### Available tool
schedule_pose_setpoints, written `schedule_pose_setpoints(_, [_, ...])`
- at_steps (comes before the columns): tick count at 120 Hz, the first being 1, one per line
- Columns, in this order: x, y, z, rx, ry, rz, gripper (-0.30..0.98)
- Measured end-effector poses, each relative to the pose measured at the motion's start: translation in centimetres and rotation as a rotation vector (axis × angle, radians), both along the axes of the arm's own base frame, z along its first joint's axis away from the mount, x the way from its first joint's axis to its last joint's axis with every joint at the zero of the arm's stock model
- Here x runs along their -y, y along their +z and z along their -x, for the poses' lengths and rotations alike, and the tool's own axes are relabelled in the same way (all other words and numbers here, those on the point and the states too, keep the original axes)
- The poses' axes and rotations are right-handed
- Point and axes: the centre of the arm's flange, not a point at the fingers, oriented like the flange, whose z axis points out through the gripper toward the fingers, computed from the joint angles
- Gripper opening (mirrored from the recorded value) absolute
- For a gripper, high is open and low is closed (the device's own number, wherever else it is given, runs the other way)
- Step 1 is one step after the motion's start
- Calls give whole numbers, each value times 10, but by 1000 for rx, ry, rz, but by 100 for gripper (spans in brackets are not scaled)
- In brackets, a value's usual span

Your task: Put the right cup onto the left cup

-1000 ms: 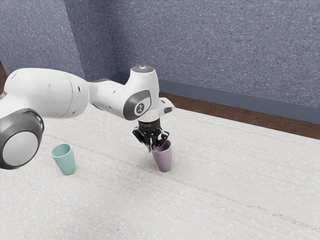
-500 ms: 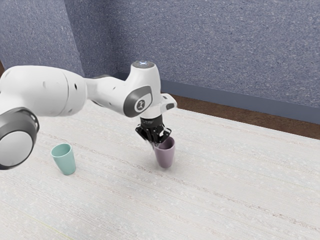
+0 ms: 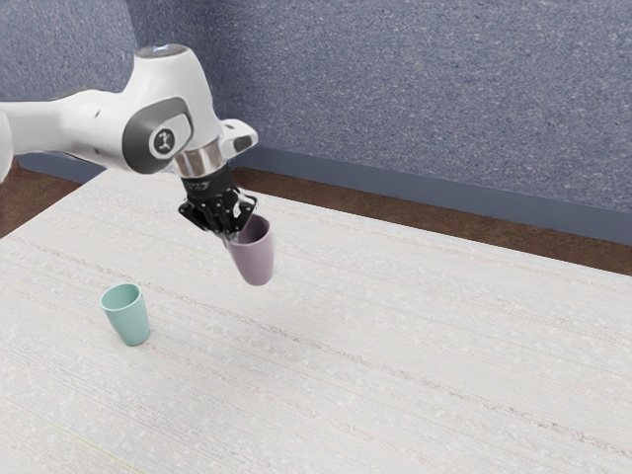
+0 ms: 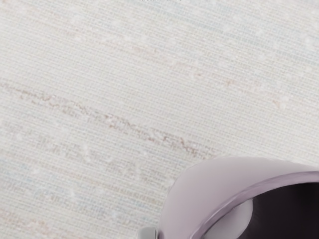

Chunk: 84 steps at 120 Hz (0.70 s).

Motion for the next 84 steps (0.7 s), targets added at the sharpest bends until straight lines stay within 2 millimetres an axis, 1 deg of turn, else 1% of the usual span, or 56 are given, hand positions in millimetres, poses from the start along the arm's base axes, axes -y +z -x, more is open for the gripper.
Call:
schedule_pose_setpoints(12, [-23,18,24,-13,56,13,-10])
schedule_pose_setpoints(24, [-49,31,39,-27,120,23,-10])
schedule_pose_setpoints(29, [-58,33,50,-37,143,28,-10])
schedule_pose_setpoints(42, [-80,33,81,-66,201,42,-10])
schedule_pose_setpoints(55, [-100,29,106,-88,259,53,-10])
schedule_pose_setpoints(75, [-128,24,125,-121,341,63,-10])
schedule_pose_setpoints(84, [-147,22,132,-130,387,66,-10])
